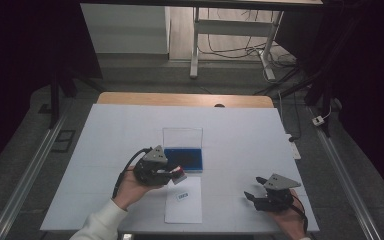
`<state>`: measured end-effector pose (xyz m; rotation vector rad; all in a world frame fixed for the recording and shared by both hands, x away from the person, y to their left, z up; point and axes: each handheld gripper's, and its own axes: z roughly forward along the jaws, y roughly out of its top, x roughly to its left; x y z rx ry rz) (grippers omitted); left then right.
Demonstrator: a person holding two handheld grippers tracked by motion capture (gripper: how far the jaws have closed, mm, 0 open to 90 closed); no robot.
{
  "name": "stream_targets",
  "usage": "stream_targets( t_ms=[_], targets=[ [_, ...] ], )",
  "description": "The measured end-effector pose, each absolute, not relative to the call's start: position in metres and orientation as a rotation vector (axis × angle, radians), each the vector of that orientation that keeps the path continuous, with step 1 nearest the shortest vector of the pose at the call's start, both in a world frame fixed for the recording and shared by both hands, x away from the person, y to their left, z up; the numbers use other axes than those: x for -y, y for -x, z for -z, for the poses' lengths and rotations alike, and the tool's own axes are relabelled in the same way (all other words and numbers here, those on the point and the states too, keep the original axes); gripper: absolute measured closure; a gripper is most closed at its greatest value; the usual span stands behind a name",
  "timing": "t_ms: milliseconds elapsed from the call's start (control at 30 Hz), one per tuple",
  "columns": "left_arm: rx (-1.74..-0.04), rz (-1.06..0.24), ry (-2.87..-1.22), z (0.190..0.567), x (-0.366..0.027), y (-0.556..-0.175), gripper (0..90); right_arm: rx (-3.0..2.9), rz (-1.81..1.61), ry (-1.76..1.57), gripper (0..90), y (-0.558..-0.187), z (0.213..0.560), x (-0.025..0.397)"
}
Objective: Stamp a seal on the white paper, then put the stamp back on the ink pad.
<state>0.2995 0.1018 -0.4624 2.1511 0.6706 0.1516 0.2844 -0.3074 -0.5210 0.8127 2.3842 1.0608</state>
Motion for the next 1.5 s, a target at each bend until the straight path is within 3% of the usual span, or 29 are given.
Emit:
stream_targets(
  t_ms=[867, 1500],
  targets=[
    [-0.746, -0.214, -2.148, 0.47, -0.1, -0.327, 70.4, -2.39, -1.053, -0.811, 29.9, -0.285, 0.523, 0.307],
    [-0.8, -0.269, -2.174, 0.487, -0.087, -0.367, 70.3, -2.396, -1.04, -0.817, 30.0, -0.286, 0.524, 0.307]
  ],
)
